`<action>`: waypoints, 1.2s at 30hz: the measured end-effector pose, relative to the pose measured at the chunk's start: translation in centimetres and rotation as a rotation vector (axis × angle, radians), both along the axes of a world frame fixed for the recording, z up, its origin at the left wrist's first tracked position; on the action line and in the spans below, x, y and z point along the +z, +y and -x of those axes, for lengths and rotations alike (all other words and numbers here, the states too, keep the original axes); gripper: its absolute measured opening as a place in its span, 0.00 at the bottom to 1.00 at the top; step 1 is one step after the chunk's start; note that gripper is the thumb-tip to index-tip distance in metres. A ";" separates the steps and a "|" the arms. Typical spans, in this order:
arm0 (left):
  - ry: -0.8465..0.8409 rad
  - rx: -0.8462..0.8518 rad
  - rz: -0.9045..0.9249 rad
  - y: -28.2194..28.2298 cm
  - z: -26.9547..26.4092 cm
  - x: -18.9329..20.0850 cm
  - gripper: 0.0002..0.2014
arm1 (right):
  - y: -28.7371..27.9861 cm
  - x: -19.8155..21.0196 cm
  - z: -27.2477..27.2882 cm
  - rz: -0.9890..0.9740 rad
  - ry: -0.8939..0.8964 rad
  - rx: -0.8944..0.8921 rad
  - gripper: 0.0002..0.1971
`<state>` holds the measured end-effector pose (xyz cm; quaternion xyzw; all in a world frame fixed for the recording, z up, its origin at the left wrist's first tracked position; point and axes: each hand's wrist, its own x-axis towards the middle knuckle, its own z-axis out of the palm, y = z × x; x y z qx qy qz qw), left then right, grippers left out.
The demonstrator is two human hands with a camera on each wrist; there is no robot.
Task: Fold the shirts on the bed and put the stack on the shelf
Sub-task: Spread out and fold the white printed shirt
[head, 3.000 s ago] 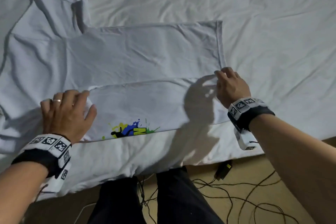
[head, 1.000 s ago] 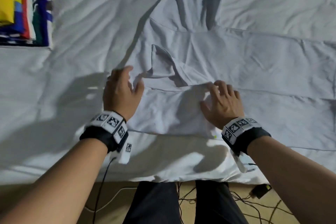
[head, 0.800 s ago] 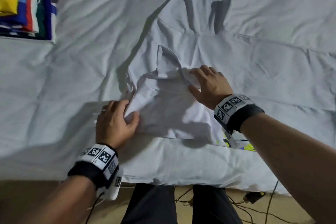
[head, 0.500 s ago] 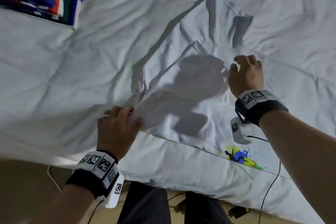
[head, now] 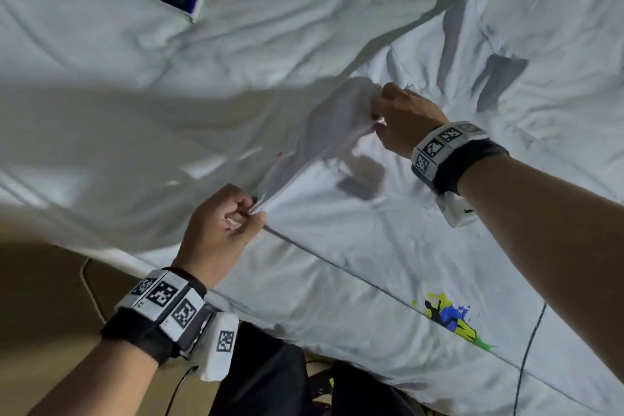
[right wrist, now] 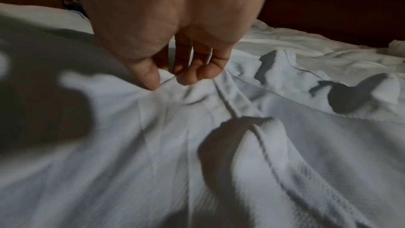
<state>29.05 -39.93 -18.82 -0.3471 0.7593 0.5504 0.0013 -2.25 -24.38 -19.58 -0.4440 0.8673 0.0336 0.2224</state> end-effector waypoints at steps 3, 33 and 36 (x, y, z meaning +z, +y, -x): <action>0.084 0.098 -0.211 0.3 0.4 1.0 0.12 | 0.0 0.1 0.2 0.096 -0.025 -0.011 0.06; -0.115 -0.517 0.821 3.3 2.9 0.7 0.32 | 5.2 -0.1 -7.4 0.330 0.106 -0.032 0.24; -0.218 -0.682 0.787 5.1 4.2 -1.1 0.38 | 7.7 -1.6 -9.8 0.145 0.034 0.088 0.30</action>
